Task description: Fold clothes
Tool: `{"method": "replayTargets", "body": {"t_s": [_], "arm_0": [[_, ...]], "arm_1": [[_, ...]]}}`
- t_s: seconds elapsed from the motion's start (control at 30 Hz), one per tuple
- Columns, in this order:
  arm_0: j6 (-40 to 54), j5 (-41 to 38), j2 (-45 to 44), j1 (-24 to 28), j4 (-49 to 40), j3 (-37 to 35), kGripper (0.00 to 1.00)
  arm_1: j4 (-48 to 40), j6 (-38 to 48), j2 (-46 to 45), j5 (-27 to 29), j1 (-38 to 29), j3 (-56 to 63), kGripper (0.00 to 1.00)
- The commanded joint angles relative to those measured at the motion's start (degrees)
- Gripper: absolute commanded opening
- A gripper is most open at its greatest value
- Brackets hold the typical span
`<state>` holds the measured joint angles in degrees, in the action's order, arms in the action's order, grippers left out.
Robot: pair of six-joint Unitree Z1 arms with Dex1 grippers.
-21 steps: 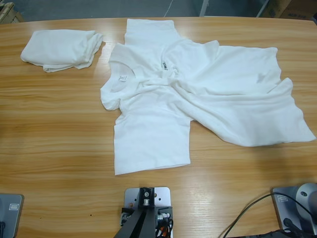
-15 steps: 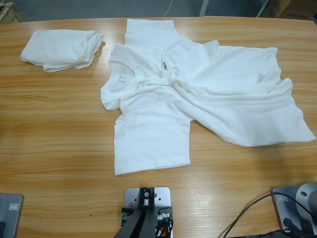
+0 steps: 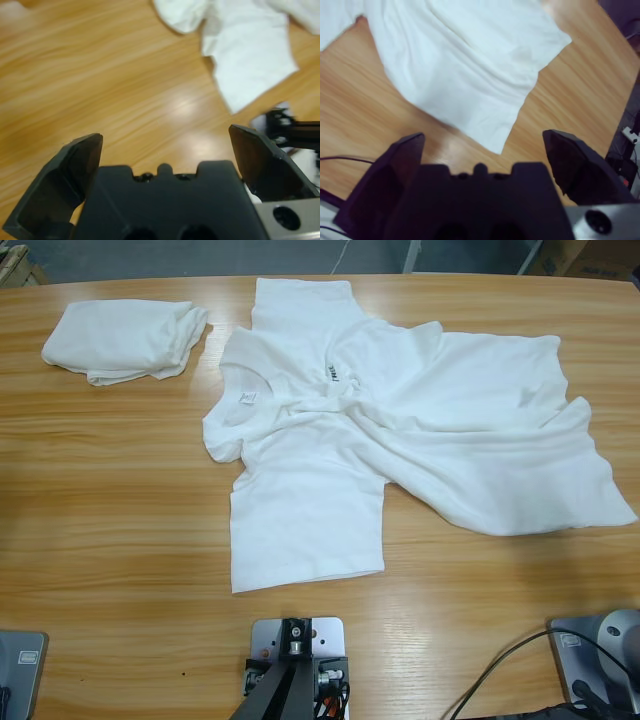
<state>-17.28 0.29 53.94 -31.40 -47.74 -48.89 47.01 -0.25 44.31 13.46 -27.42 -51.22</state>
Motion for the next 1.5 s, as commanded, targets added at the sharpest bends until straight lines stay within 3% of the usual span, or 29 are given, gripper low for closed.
{"method": "replayTargets", "body": {"t_s": [0.03,0.2,0.37,0.9,1.3,1.5], "arm_0": [[-19.3,0.0,11.9,-15.0,8.8,2.6,1.0],[-32.6,4.8,23.0,-22.9,18.7,6.3,1.0],[-39.9,0.7,33.7,-27.3,27.3,7.1,1.0],[-52.6,-2.8,41.7,-30.1,52.4,17.7,0.999],[-57.6,-3.0,52.6,-32.5,65.7,18.9,1.0],[-59.7,-2.6,53.7,-33.2,67.1,19.6,0.99]], "arm_1": [[3.7,-0.4,2.2,0.5,0.5,-4.3,0.954],[7.4,0.2,3.3,-0.1,0.5,-4.5,0.954],[9.1,0.3,6.0,-0.2,0.5,-5.9,0.954],[9.5,0.3,7.2,-0.5,0.5,-6.2,0.956],[10.2,0.3,5.9,-0.4,0.5,-6.4,0.955],[10.0,0.3,5.9,-0.4,0.5,-6.3,0.955]]}}
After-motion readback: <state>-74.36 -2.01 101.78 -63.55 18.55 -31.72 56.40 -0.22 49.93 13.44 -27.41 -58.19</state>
